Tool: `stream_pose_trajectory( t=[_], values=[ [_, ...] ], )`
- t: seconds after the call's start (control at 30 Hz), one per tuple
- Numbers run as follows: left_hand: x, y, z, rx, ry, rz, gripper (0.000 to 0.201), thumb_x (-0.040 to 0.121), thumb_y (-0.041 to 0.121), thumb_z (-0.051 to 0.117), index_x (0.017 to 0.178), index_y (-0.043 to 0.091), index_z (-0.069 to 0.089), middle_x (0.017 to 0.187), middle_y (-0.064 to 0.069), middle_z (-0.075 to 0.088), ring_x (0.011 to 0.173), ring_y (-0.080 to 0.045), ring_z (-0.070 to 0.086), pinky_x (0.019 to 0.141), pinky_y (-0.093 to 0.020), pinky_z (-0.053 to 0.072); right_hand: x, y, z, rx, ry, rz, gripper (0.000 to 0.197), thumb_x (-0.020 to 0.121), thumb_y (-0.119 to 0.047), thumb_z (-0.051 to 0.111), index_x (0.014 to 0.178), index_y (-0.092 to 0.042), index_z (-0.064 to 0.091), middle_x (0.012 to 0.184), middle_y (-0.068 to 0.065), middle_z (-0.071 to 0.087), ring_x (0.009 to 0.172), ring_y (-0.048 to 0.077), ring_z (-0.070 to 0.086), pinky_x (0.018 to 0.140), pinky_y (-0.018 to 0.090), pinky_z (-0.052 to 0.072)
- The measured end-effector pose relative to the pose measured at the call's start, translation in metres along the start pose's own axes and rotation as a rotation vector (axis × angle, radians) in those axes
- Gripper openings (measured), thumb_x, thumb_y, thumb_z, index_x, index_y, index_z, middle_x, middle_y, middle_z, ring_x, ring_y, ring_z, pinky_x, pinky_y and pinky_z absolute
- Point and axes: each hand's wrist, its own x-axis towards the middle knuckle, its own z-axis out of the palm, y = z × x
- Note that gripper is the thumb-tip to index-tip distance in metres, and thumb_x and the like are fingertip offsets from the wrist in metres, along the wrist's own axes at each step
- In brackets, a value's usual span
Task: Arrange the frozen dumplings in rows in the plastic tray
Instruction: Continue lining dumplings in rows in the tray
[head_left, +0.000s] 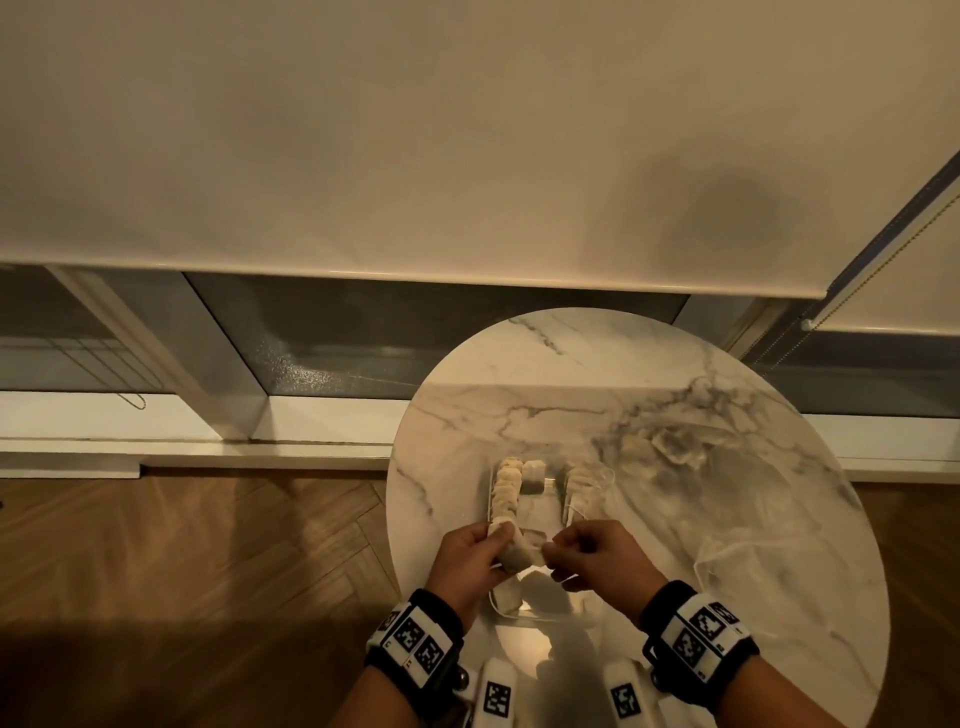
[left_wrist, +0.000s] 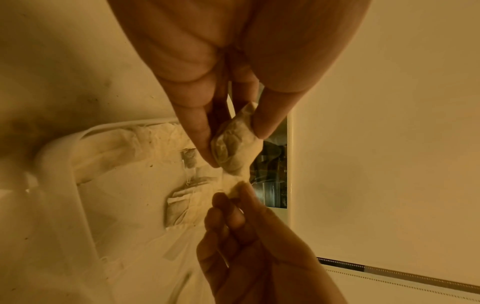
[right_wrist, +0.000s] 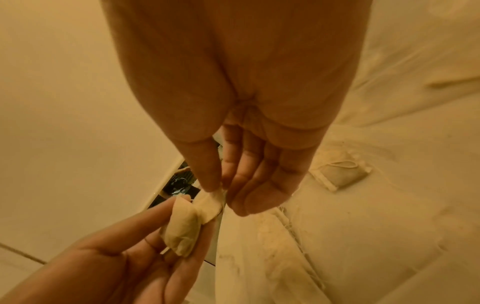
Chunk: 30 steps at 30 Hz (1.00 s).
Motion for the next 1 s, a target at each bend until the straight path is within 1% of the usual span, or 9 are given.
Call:
stream_pose_trajectory(
  t=[0.13,0.2,0.27,0.37,0.47,0.63,0.77,0.9,1.0],
  values=[
    [-0.001,0.0,-0.005,0.006,0.015,0.017,0.018,0.097,0.013,0.06,0.105,0.003,0.072,0.103,-0.016,0.075,0.102,-0.03,0.069,0.087,-0.038,0.057,0.004,-0.001,0.002,-0.032,0.035,-0.015,0.012,0.091,-0.021,0.07,0.09,-0.008,0.072,0.082,0.009,0.075,0.071,0.015,0.07,0.064,0.028,0.06],
    [-0.001,0.001,-0.009,-0.007,0.063,0.027,0.017,0.097,0.014,0.06,0.104,0.005,0.072,0.099,-0.013,0.076,0.098,-0.024,0.07,0.081,-0.032,0.056,0.01,0.001,0.001,-0.109,0.117,-0.047,0.009,0.089,-0.026,0.072,0.086,-0.017,0.073,0.078,0.002,0.074,0.07,0.013,0.069,0.06,0.026,0.058],
    [-0.002,0.004,-0.014,-0.032,0.111,0.049,0.015,0.097,0.014,0.059,0.099,0.006,0.072,0.093,-0.009,0.076,0.09,-0.02,0.071,0.074,-0.028,0.055,0.019,0.002,-0.003,-0.224,0.262,-0.112,0.007,0.087,-0.028,0.073,0.081,-0.025,0.074,0.074,-0.005,0.072,0.068,0.009,0.068,0.061,0.028,0.058],
    [-0.001,0.005,-0.024,-0.026,0.187,0.064,0.014,0.098,0.015,0.058,0.096,0.01,0.071,0.096,-0.009,0.074,0.095,-0.021,0.068,0.077,-0.03,0.054,0.04,0.006,-0.011,-0.424,0.379,-0.199,0.01,0.088,-0.027,0.069,0.079,-0.028,0.073,0.075,-0.011,0.07,0.068,0.007,0.066,0.068,0.028,0.056],
    [-0.002,0.004,-0.032,-0.011,0.219,0.055,0.014,0.099,0.018,0.058,0.102,0.011,0.069,0.104,-0.012,0.072,0.101,-0.025,0.067,0.077,-0.032,0.055,0.064,0.008,-0.016,-0.727,0.254,-0.169,0.014,0.091,-0.029,0.062,0.081,-0.025,0.071,0.083,-0.006,0.069,0.077,0.014,0.064,0.075,0.031,0.055],
    [-0.007,0.006,-0.041,-0.002,0.254,0.062,0.013,0.098,0.018,0.059,0.099,0.01,0.07,0.101,-0.013,0.073,0.097,-0.026,0.068,0.076,-0.034,0.056,0.098,-0.004,-0.01,-1.135,0.117,-0.162,0.024,0.094,-0.029,0.049,0.095,-0.023,0.072,0.101,0.001,0.068,0.089,0.022,0.066,0.08,0.035,0.056],
    [-0.009,0.004,-0.051,0.004,0.282,0.066,0.014,0.097,0.02,0.06,0.1,0.01,0.07,0.098,-0.01,0.074,0.096,-0.025,0.07,0.078,-0.035,0.056,0.121,-0.02,-0.006,-1.289,0.059,-0.178,0.027,0.095,-0.028,0.047,0.108,-0.025,0.071,0.112,0.001,0.068,0.101,0.024,0.067,0.085,0.034,0.055],
    [-0.014,0.001,-0.058,0.013,0.301,0.074,0.015,0.096,0.022,0.061,0.1,0.011,0.071,0.097,-0.008,0.074,0.095,-0.023,0.069,0.08,-0.035,0.057,0.135,-0.032,-0.001,-1.401,0.072,-0.204,0.022,0.094,-0.022,0.049,0.103,-0.019,0.068,0.112,0.005,0.066,0.103,0.026,0.066,0.085,0.038,0.055],
    [-0.018,-0.002,-0.062,0.011,0.309,0.074,0.014,0.097,0.022,0.061,0.1,0.013,0.071,0.099,-0.007,0.073,0.096,-0.023,0.069,0.084,-0.038,0.058,0.141,-0.036,0.001,-1.46,0.113,-0.231,0.024,0.096,-0.023,0.045,0.107,-0.018,0.066,0.114,0.005,0.065,0.106,0.027,0.064,0.084,0.038,0.052]
  ],
)
